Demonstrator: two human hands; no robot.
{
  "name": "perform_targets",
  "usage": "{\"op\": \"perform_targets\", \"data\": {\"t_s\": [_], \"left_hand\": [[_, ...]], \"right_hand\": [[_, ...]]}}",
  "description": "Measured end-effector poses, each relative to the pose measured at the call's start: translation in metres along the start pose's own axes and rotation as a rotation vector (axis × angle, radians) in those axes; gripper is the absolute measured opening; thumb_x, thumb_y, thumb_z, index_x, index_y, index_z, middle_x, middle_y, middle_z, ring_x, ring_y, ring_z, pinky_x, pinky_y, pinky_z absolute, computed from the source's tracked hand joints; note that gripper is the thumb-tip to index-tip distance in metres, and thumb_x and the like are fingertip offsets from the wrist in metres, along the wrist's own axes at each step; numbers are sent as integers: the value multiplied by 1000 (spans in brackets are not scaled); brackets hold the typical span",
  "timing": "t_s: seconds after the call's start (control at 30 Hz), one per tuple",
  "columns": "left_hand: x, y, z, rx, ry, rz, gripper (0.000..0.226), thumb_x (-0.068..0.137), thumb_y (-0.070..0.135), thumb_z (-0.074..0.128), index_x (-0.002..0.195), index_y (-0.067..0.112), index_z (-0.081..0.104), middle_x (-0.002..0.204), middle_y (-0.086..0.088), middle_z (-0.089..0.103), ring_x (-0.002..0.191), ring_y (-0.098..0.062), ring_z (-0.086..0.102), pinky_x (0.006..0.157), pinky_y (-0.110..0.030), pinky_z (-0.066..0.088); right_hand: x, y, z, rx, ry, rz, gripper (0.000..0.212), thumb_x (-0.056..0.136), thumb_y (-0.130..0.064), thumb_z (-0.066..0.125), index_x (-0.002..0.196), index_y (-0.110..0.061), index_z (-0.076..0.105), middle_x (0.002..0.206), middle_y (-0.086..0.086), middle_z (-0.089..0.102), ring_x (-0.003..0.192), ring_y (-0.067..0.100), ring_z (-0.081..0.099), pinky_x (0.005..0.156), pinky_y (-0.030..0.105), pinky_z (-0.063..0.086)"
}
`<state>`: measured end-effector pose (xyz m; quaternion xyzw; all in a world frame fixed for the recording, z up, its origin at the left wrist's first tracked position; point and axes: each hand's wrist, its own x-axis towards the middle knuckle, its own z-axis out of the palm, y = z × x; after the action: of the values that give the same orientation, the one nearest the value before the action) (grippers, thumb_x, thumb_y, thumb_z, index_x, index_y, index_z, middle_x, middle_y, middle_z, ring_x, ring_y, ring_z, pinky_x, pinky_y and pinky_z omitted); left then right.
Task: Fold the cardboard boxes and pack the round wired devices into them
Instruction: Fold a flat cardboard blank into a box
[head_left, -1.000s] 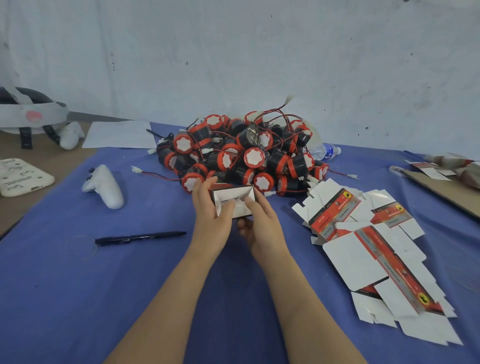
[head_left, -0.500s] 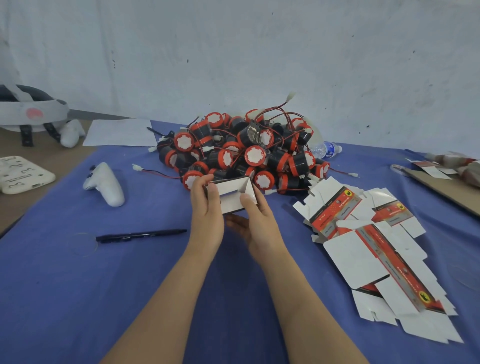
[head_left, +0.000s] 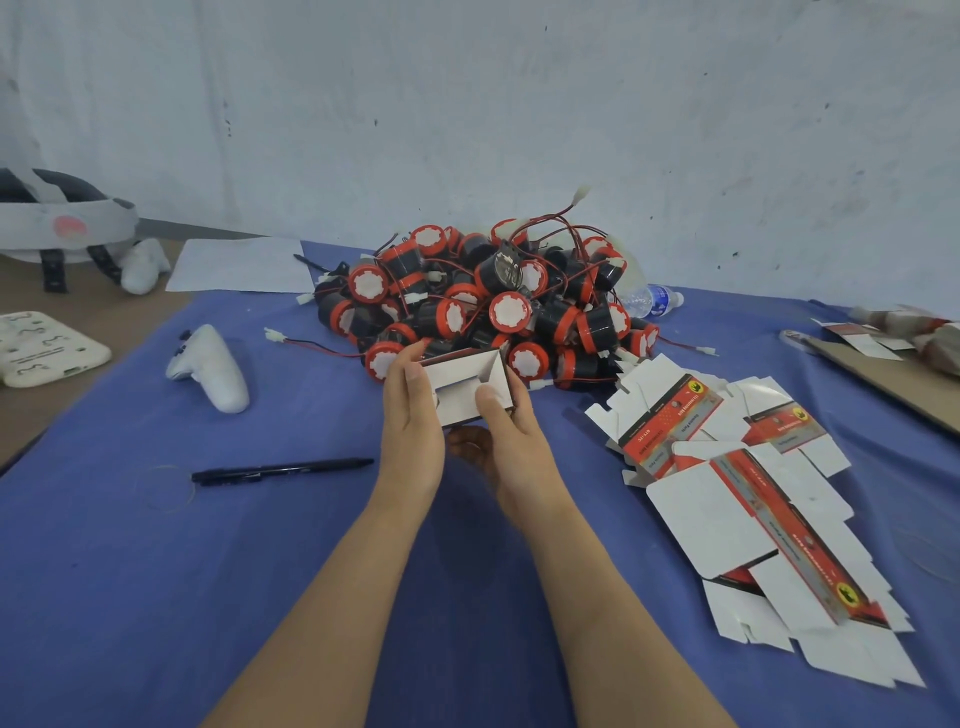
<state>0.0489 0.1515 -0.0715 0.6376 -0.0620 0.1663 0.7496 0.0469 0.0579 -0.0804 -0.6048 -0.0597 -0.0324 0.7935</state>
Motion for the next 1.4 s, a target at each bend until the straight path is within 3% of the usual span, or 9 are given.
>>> {"op": "perform_targets", "data": {"t_s": [0.2, 0.3, 0.43, 0.6, 0.9, 1.07, 1.2, 1.27, 1.4], "left_hand": [[12, 6, -6, -215, 113, -138, 33, 104, 40, 27, 132, 40, 45, 140, 1, 50, 129, -20, 49, 108, -46, 41], [13, 9, -11, -348, 81, -204, 29, 103, 46, 27, 111, 47, 55, 117, 7, 66, 114, -17, 60, 93, -38, 51], [7, 12, -6, -196, 60, -83, 31, 105, 31, 30, 115, 25, 59, 110, 4, 69, 106, -15, 65, 91, -40, 54], [-1, 6, 0, -108, 52, -46, 42, 105, 41, 23, 124, 22, 55, 114, 7, 66, 107, -7, 62, 99, -37, 50], [3, -6, 2, -149, -21, -230, 56, 99, 56, 24, 141, 24, 44, 133, -2, 57, 122, -16, 54, 106, -42, 44], [6, -1, 1, -218, 17, -300, 39, 102, 51, 22, 114, 33, 54, 109, 4, 67, 99, -8, 65, 76, -23, 55], [3, -2, -2, 148, -4, -209, 34, 102, 45, 31, 125, 25, 45, 118, 8, 58, 95, -1, 57, 77, -14, 48], [-1, -3, -1, 355, 1, -32, 43, 101, 37, 41, 140, 21, 38, 138, 6, 46, 110, -3, 52, 94, -17, 44], [-2, 8, 3, -38, -162, -216, 38, 99, 50, 35, 114, 32, 65, 120, 1, 67, 108, -11, 63, 103, -36, 46]], "right_hand": [[-3, -4, 2, -244, -46, -61, 40, 100, -42, 40, 140, -44, 36, 123, -3, 63, 82, 14, 70, 71, 24, 56], [-5, -3, 8, -360, -31, -102, 36, 92, -59, 34, 126, -68, 26, 137, -24, 46, 119, 11, 57, 89, 23, 53], [-2, 5, 6, -349, 73, -43, 47, 100, -49, 32, 145, -48, 22, 123, -7, 58, 104, 18, 65, 87, 34, 56], [-3, -4, 9, 122, 181, 30, 42, 96, -26, 56, 137, -21, 47, 120, 8, 66, 102, 19, 66, 80, 31, 54], [-5, -14, 4, 336, 75, 50, 69, 72, -32, 69, 137, -18, 49, 124, 9, 65, 110, 22, 65, 89, 32, 53], [-7, -21, 2, 325, 7, 27, 78, 71, -31, 68, 142, -22, 38, 113, 2, 71, 100, 18, 69, 77, 27, 55], [-9, -23, 3, 2, 163, -129, 56, 79, -26, 75, 129, -32, 50, 102, -4, 71, 97, 16, 68, 82, 27, 55], [-11, -22, 3, -338, 319, -284, 47, 83, -31, 73, 123, -40, 50, 101, -17, 67, 91, 4, 65, 77, 18, 52], [-13, -18, 5, -856, 280, -409, 54, 86, -31, 68, 131, -42, 41, 97, -20, 59, 89, 5, 61, 72, 20, 49]]}}
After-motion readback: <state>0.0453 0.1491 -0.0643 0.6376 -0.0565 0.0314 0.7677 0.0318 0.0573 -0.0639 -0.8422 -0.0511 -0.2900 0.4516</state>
